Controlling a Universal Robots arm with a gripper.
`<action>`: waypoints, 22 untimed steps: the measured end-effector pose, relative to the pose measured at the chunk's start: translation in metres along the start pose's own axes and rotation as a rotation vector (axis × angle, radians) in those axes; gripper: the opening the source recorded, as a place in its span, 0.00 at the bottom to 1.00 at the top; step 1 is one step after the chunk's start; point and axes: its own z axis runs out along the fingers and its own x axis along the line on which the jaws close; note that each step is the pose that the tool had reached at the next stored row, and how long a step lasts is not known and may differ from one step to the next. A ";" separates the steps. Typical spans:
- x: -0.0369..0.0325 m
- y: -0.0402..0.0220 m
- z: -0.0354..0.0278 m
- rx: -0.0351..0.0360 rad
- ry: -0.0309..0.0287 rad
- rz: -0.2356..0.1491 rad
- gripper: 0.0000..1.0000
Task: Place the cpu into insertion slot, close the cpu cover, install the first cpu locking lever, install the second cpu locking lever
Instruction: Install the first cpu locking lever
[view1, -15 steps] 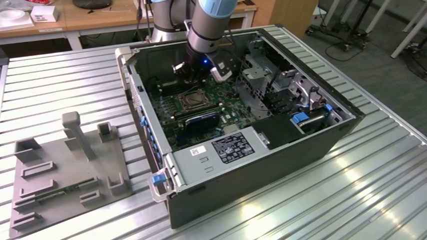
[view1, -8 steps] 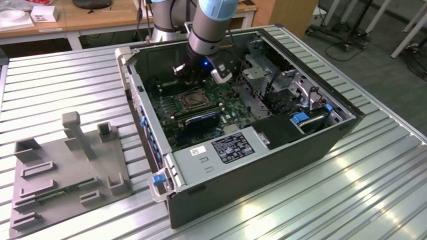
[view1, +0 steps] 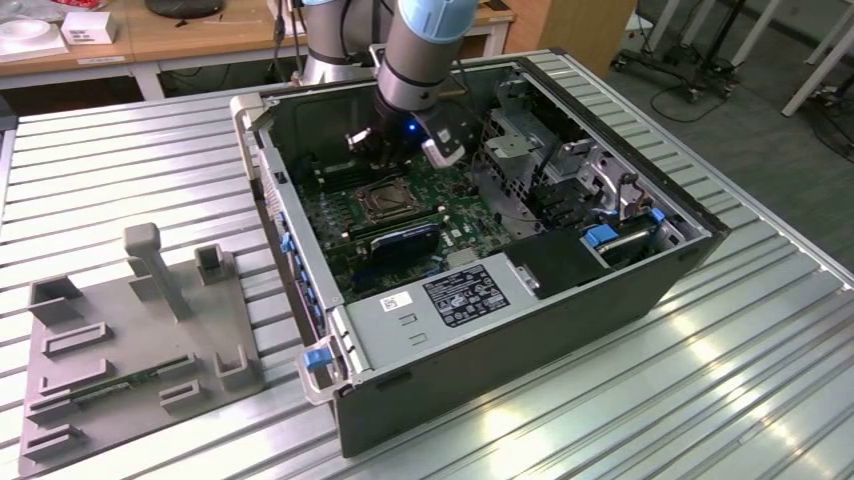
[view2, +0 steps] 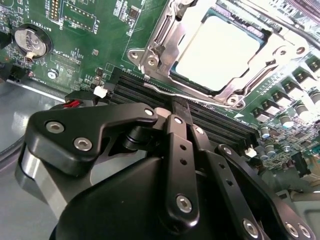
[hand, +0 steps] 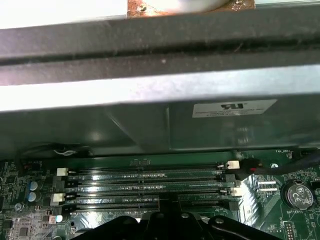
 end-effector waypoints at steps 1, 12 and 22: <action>0.0000 -0.0007 -0.0002 -0.0001 0.0000 0.000 0.11; 0.0001 -0.0018 -0.0012 0.0001 -0.0001 0.000 0.11; 0.0054 -0.0015 -0.0030 0.0002 0.0001 0.000 0.11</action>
